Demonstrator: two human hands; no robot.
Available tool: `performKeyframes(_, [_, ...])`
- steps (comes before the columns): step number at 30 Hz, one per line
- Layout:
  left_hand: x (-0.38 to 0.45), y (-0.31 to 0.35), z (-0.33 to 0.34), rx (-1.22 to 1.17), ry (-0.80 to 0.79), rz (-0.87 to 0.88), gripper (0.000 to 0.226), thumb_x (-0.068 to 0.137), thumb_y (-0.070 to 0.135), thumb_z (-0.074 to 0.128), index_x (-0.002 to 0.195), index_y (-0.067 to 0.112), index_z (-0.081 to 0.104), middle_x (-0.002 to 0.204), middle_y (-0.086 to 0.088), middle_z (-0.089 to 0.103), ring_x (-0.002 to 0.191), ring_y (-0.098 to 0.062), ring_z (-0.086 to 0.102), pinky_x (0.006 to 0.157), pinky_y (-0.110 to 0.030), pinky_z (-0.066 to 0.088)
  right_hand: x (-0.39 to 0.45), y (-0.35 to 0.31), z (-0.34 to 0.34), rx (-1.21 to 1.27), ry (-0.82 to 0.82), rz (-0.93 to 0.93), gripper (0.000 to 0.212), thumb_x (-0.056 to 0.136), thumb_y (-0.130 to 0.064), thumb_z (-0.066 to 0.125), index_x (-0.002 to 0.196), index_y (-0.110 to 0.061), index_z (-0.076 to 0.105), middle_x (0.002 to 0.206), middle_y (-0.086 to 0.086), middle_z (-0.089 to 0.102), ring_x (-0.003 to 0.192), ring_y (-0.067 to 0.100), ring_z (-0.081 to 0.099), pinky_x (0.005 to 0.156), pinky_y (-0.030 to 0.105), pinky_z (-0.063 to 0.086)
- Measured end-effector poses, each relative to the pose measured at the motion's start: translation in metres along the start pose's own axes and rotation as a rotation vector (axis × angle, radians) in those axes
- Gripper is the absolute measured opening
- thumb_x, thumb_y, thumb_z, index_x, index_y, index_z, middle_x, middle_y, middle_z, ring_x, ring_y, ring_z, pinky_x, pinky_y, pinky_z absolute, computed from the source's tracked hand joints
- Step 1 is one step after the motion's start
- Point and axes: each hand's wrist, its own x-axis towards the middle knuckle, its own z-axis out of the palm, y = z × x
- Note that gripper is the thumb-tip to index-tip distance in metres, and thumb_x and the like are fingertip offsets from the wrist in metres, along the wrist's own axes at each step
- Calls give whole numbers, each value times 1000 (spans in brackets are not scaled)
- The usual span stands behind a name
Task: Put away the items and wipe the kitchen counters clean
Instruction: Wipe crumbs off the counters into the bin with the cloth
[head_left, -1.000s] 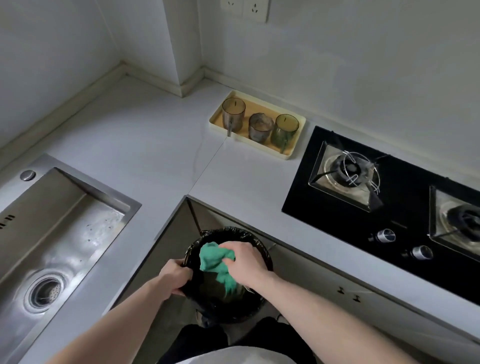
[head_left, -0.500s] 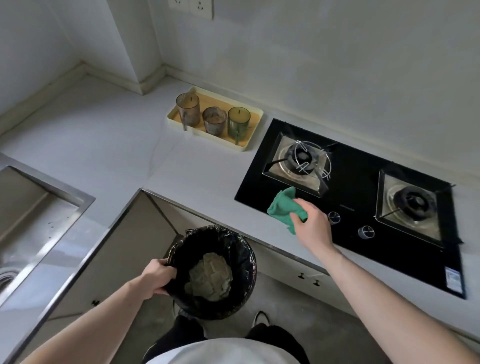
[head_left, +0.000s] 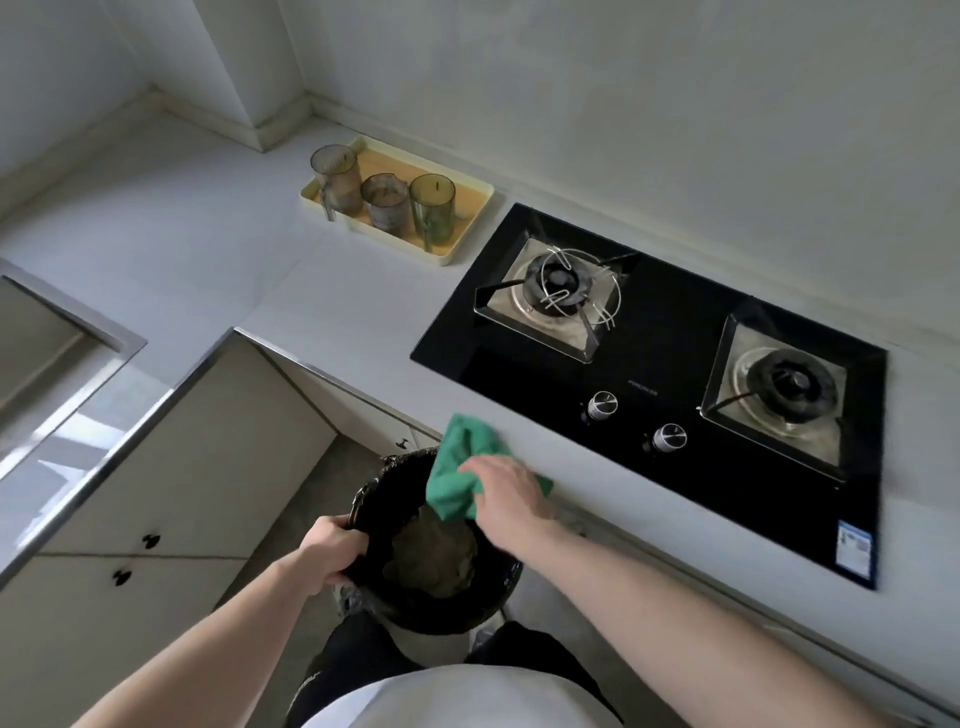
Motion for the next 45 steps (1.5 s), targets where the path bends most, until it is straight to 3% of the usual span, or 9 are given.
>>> performKeyframes(3, [-13, 1, 20, -19, 4, 10, 32, 75, -5, 55, 89, 12, 78, 65, -9, 72, 59, -28, 71, 61, -48, 63, -24, 3, -7, 209, -3, -7, 42, 95, -11, 62, 133, -31, 60, 139, -12, 58, 127, 15, 53, 112, 31, 41])
performKeyframes(6, [-23, 4, 34, -10, -8, 16, 32, 75, -4, 55, 87, 14, 79, 66, -7, 73, 59, -25, 71, 58, -41, 62, -18, 27, -46, 236, 179, -1, 43, 94, -12, 63, 134, -28, 61, 137, -12, 60, 124, 12, 56, 109, 21, 38])
performKeyframes(9, [-28, 3, 41, 4, -24, 7, 33, 71, -1, 56, 86, 16, 80, 76, -12, 77, 71, -30, 76, 66, -48, 65, -1, 63, -86, 174, 318, 52, 42, 95, -16, 63, 137, -24, 59, 141, -8, 58, 129, 17, 55, 108, 34, 45])
performKeyframes(19, [-23, 1, 50, 113, -55, 56, 33, 67, 1, 57, 86, 17, 79, 84, -19, 77, 75, -36, 76, 61, -54, 63, -9, 89, -31, -135, 182, 228, 49, 97, -6, 56, 141, -26, 52, 163, -4, 34, 154, 25, 20, 120, 41, 31])
performKeyframes(25, [-22, -2, 52, 185, -69, 86, 31, 69, 0, 57, 84, 16, 79, 86, -19, 77, 77, -36, 77, 65, -53, 64, -60, 53, -3, 65, 152, 195, 46, 96, -3, 57, 136, -27, 59, 151, -7, 51, 146, 17, 36, 118, 32, 28])
performKeyframes(31, [-39, -2, 64, 225, -105, 82, 35, 76, -4, 53, 93, 15, 77, 81, -14, 73, 65, -31, 74, 53, -41, 62, -117, 63, -28, 322, 237, 246, 37, 96, -19, 64, 127, -37, 63, 125, -12, 66, 105, 12, 61, 97, 31, 50])
performKeyframes(35, [-44, -1, 76, 267, -106, 100, 35, 76, -4, 54, 91, 17, 77, 78, -13, 74, 63, -32, 75, 57, -46, 63, -151, 104, -62, 434, 460, 303, 34, 94, -14, 66, 126, -28, 65, 118, -11, 69, 98, 6, 65, 90, 29, 55])
performKeyframes(40, [-53, 2, 97, 276, -95, 107, 33, 76, -5, 55, 92, 13, 78, 67, -10, 69, 49, -24, 67, 45, -35, 57, -176, 184, -106, 331, 632, 468, 33, 94, -18, 65, 128, -23, 65, 117, -8, 71, 103, 11, 65, 83, 23, 48])
performKeyframes(45, [-64, 0, 131, 185, -77, 80, 33, 76, -10, 53, 90, 9, 77, 65, -12, 71, 54, -27, 69, 46, -36, 59, -177, 279, -142, 170, 622, 657, 39, 95, -23, 63, 134, -21, 61, 125, 9, 69, 110, 34, 64, 92, 41, 53])
